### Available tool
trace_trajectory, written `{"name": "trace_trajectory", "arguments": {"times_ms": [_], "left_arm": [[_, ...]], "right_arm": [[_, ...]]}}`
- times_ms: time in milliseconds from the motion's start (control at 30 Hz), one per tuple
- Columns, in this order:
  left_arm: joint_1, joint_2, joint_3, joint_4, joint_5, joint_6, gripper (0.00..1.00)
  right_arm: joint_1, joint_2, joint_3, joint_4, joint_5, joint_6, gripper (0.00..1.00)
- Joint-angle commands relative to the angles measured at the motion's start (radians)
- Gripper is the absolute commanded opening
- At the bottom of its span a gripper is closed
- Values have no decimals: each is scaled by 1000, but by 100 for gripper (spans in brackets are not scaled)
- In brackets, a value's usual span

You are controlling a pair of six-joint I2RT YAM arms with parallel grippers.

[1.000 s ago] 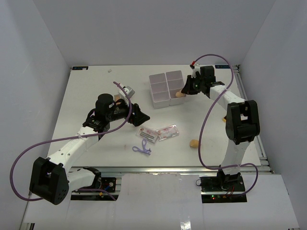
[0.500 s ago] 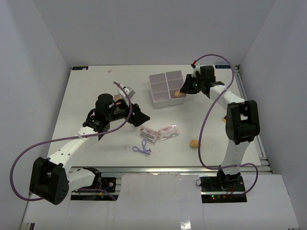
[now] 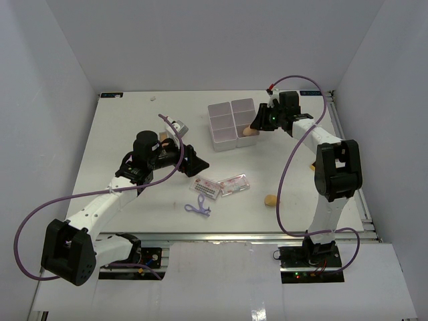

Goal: Organize the makeup

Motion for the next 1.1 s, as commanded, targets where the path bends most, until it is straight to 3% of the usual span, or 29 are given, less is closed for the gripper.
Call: {"name": "trace_trajectory", "arguments": {"times_ms": [0, 567, 700, 867, 967, 1067], "left_arm": [[-3, -18, 15, 23, 27, 18, 98], [-6, -26, 15, 25, 28, 20, 98], [-6, -32, 15, 23, 25, 20, 98], [-11, -45, 14, 21, 13, 13, 98], [-13, -45, 17, 17, -1, 11, 98], [-14, -47, 21, 10, -16, 7, 98]], "right_arm": [[-9, -10, 42, 35, -17, 6, 37], [-27, -48, 40, 28, -69, -63, 41], [-49, -124, 21, -92, -280, -325, 41], [-61, -238, -23, -497, -543, -803, 50], [-57, -299, -83, -805, -530, -1171, 55], [-55, -374, -206, -964, -449, -1431, 59]]}}
